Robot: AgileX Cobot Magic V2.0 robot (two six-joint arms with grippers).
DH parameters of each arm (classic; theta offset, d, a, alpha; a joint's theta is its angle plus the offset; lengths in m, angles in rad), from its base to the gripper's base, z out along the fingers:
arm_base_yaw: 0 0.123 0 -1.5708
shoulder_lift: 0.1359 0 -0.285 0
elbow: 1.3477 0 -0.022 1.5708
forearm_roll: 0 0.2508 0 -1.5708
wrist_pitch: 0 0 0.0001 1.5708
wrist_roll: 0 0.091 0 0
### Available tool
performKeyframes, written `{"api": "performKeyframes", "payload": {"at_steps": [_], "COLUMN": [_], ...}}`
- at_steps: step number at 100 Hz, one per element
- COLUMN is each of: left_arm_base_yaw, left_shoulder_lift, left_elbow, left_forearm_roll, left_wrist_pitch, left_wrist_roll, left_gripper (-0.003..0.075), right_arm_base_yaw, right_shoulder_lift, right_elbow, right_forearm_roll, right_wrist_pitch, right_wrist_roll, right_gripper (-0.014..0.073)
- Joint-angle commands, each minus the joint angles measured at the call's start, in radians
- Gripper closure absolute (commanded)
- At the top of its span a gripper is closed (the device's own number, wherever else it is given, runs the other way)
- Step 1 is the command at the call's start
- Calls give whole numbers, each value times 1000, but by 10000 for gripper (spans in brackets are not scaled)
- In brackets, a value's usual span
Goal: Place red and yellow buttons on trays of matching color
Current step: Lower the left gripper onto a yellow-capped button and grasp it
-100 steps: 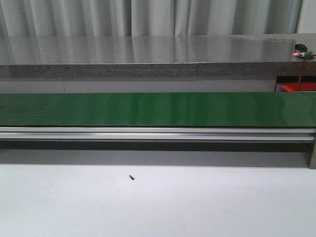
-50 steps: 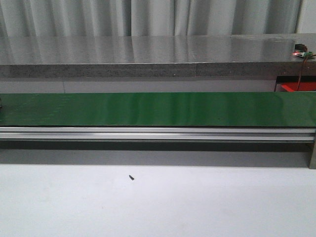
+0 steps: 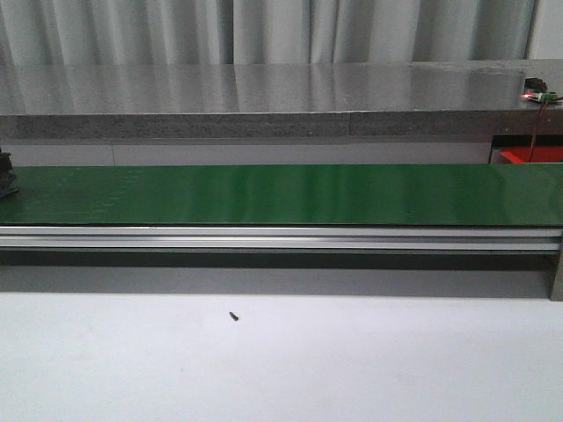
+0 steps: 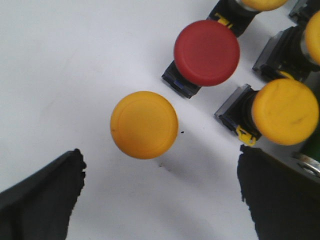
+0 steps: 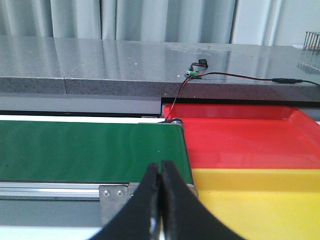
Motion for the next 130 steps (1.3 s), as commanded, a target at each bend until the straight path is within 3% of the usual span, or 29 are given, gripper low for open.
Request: {"api": "performKeyframes", "payload": {"at_steps": [1,41,50,73,88,130], "left_arm_base_yaw": [3,3,3,3,3,1], "left_shoulder_lift": [-14,58,61,61,61,-131], "left_elbow": [-21,-21,-21,-21,-21,-21], "left_forearm_roll": [-10,16,16,16,19,28], "left_wrist_pitch": [-58,-158,-167,-175,-175,-129], "left_wrist_roll": [-9,-9,-9,-9,-9,-9], "left_gripper": [113,127,195,470,562,573], "right_arm_base_yaw": [3,3,3,3,3,3], "right_shoulder_lift": [-17,-17,-17,-17,-17,-17], "right_elbow": [-19,-19,-19,-19,-19,-19], "right_forearm_roll": [-3,-3,-3,-3,-3,-3], "right_wrist_pitch": [-75,-75,-75,-75,-75,-75], "right_wrist_roll": [1,1,1,1,1,1], "right_gripper": [715,715,715,715,715,715]}}
